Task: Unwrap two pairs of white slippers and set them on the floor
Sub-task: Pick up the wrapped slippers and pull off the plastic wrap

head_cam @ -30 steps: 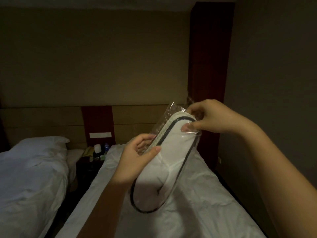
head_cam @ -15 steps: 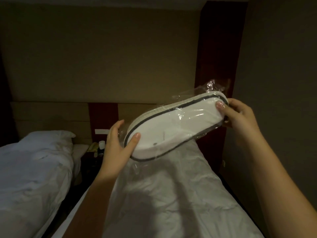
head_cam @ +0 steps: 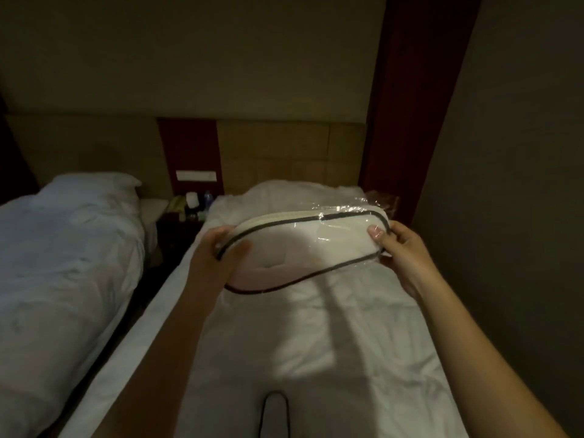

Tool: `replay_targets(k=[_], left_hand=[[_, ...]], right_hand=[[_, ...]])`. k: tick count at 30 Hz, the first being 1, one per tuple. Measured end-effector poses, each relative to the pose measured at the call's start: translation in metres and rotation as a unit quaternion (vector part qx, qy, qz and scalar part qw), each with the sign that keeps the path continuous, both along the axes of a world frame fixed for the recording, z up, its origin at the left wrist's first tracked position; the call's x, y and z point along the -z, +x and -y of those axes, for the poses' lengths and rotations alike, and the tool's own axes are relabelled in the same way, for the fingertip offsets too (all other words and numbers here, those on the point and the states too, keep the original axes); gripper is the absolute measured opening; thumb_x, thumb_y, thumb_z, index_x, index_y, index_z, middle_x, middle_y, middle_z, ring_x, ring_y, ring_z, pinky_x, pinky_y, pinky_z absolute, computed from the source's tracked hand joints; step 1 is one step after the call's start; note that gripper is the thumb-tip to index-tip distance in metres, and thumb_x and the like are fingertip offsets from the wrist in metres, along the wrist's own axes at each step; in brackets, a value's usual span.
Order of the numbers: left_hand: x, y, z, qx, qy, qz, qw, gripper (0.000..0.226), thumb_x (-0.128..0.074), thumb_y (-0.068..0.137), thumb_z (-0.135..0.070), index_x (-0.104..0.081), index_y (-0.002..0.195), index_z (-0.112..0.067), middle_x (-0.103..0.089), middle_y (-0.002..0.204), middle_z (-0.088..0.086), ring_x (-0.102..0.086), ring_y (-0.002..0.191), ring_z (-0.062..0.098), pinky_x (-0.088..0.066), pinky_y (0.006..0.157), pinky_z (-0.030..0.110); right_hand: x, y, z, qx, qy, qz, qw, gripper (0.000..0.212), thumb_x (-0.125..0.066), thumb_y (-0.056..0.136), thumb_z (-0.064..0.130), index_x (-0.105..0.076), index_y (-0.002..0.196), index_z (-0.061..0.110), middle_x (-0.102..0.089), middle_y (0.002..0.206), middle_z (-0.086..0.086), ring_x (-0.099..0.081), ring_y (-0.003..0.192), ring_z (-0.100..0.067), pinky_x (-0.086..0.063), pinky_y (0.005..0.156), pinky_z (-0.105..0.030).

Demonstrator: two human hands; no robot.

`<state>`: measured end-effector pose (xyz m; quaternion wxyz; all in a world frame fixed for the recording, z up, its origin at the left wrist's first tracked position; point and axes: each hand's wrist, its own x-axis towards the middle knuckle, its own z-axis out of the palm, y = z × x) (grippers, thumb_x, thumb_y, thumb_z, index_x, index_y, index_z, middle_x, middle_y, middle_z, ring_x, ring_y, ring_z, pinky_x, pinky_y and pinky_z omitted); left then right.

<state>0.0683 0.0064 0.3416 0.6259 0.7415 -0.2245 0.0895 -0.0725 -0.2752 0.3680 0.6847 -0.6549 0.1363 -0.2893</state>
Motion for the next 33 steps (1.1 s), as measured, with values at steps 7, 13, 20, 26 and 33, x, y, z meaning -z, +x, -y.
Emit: replay_targets(k=[7,13,20,26,33], left_hand=[[0.113,-0.023,-0.024,0.034,0.083,-0.170,0.981,0.036,-0.074,0.078,-0.029,-0.060,0.111,-0.023,-0.065,0.105,0.001,-0.063,0.094,0.017,-0.050,0.069,0.023],[0.174,-0.043,-0.031,0.053,0.145,-0.277,0.948,0.042,-0.075,0.079,-0.021,-0.060,0.117,-0.017,-0.060,0.117,0.006,-0.059,0.106,0.028,-0.051,0.087,0.039],[0.194,-0.036,-0.040,0.048,-0.016,-0.424,0.904,0.044,-0.061,0.089,-0.030,-0.053,0.128,-0.012,-0.062,0.119,0.007,-0.064,0.097,0.015,-0.054,0.074,0.023],[0.208,-0.044,-0.057,0.069,0.021,-0.411,0.909,0.014,-0.060,0.089,-0.032,-0.066,0.097,-0.021,-0.071,0.103,0.005,-0.069,0.092,0.021,-0.055,0.071,0.031],[0.210,-0.035,-0.079,-0.020,-0.048,-0.402,0.914,0.011,-0.057,0.088,-0.001,-0.062,0.095,-0.007,-0.067,0.088,0.011,-0.069,0.066,0.016,-0.053,0.066,0.029]], right_hand=[[0.151,-0.036,-0.016,-0.050,0.111,-0.176,0.977,0.024,-0.069,0.087,0.012,-0.065,0.108,0.003,-0.071,0.090,-0.006,-0.070,0.089,-0.015,-0.059,0.078,-0.034],[0.229,-0.071,-0.042,-0.044,0.262,-0.197,0.944,0.014,-0.069,0.084,0.010,-0.062,0.096,0.007,-0.060,0.078,-0.007,-0.061,0.062,-0.013,-0.041,0.044,-0.018],[0.251,-0.080,-0.039,-0.014,0.304,-0.201,0.931,0.029,-0.067,0.088,0.018,-0.065,0.115,0.005,-0.067,0.101,-0.010,-0.062,0.097,-0.019,-0.054,0.072,-0.026],[0.247,-0.084,-0.032,0.017,0.279,-0.213,0.936,0.026,-0.069,0.086,0.021,-0.068,0.111,0.014,-0.074,0.107,-0.003,-0.068,0.101,-0.017,-0.052,0.092,-0.036],[0.245,-0.096,-0.011,0.075,0.365,-0.123,0.920,0.023,-0.060,0.093,0.021,-0.065,0.113,0.012,-0.075,0.104,-0.007,-0.069,0.100,-0.021,-0.060,0.080,-0.038]])
